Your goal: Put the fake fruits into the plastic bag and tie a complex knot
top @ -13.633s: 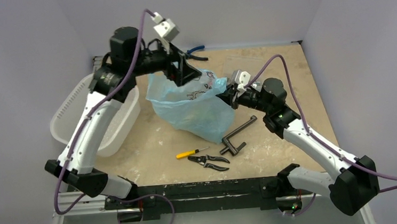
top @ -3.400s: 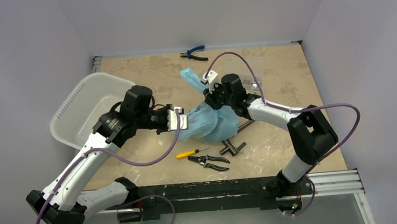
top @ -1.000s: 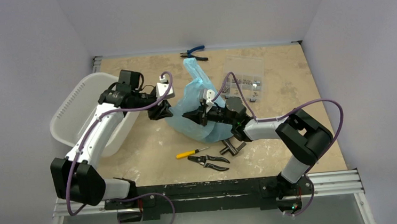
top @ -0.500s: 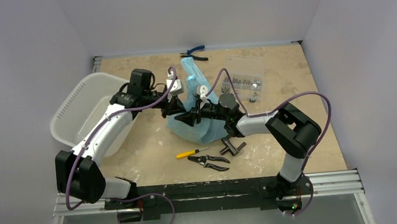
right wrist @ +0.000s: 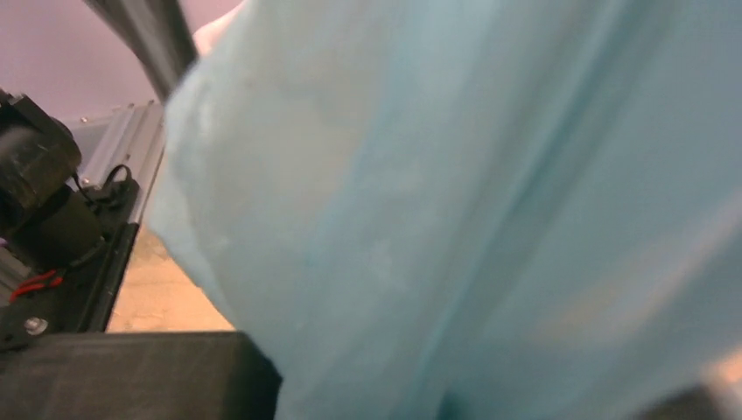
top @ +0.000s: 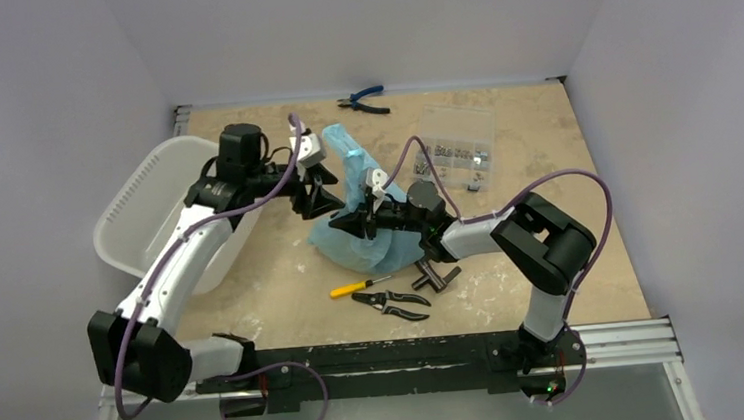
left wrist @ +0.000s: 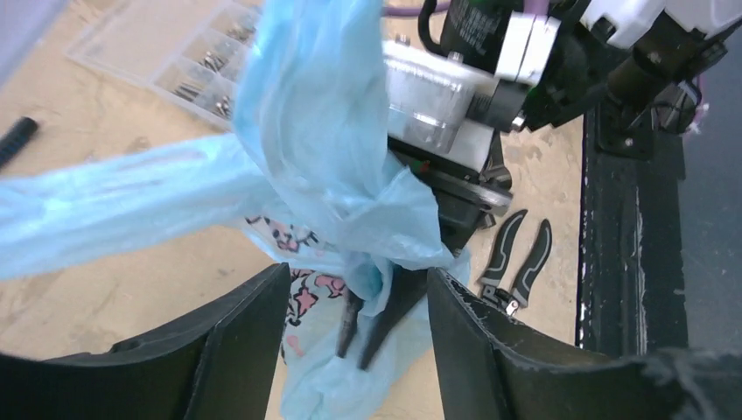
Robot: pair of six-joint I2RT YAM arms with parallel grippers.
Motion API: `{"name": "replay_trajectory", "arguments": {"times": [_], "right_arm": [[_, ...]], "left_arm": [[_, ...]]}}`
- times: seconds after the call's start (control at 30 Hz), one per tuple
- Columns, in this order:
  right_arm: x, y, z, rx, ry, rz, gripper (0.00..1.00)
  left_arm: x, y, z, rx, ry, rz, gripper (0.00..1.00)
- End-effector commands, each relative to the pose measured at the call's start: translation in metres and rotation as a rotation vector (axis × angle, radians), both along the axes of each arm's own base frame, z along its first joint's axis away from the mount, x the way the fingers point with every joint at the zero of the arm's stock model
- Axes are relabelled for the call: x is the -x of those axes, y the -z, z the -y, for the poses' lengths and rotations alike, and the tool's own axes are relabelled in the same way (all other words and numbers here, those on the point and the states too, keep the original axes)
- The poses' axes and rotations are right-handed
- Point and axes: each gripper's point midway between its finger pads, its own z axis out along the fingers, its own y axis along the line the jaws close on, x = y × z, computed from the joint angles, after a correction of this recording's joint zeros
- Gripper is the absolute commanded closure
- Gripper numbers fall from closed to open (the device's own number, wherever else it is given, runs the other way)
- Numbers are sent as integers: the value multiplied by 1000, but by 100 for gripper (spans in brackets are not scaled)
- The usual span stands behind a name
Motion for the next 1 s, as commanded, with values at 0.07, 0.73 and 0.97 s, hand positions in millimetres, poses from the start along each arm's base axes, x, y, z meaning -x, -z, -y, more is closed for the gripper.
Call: {"name": "replay_trajectory", "arguments": {"times": [0.07, 0.73, 0.97], "right_arm": [[-3, -14, 6, -14, 45, 69, 100], [-4, -30, 3, -15, 30, 142, 94], [-4, -31, 2, -13, 29, 143, 94]], "left_arm": [[13, -68, -32, 55, -90, 179, 31], [1, -18, 27, 102, 43, 15, 31], [4, -14, 36, 136, 118, -27, 73]]}}
